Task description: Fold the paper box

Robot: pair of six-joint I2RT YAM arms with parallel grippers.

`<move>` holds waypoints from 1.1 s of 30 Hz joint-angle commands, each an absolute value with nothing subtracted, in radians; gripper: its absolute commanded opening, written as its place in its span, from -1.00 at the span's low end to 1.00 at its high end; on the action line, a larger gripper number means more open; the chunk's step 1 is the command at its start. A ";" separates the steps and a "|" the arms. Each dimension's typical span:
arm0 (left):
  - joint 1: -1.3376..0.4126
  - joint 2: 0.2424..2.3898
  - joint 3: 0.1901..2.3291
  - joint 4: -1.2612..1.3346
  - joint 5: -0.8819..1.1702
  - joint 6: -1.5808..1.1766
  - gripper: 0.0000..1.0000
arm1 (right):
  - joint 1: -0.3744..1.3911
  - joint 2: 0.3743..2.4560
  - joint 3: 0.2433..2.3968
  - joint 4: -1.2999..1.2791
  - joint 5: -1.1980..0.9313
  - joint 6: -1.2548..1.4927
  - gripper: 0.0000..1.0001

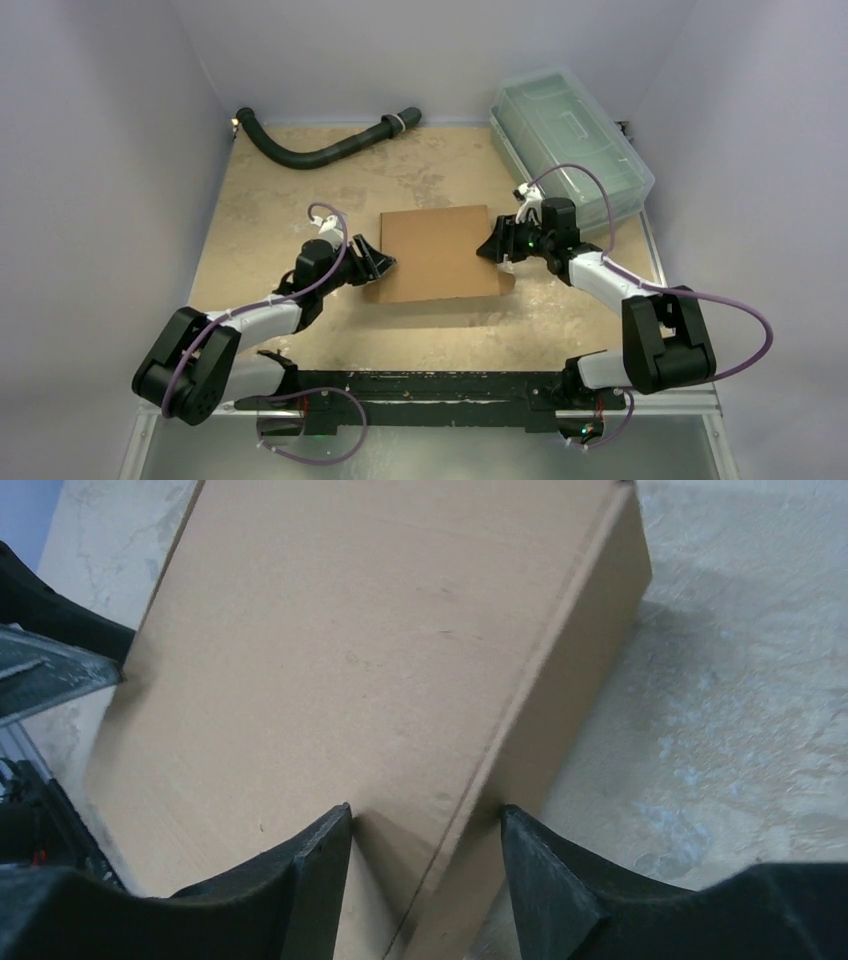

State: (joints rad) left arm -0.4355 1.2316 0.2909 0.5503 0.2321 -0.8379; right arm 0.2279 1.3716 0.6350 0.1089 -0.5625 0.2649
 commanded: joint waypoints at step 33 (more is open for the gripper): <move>-0.383 0.733 0.127 0.328 0.132 -0.958 0.54 | 0.222 1.197 0.831 -0.207 -0.428 -0.394 0.29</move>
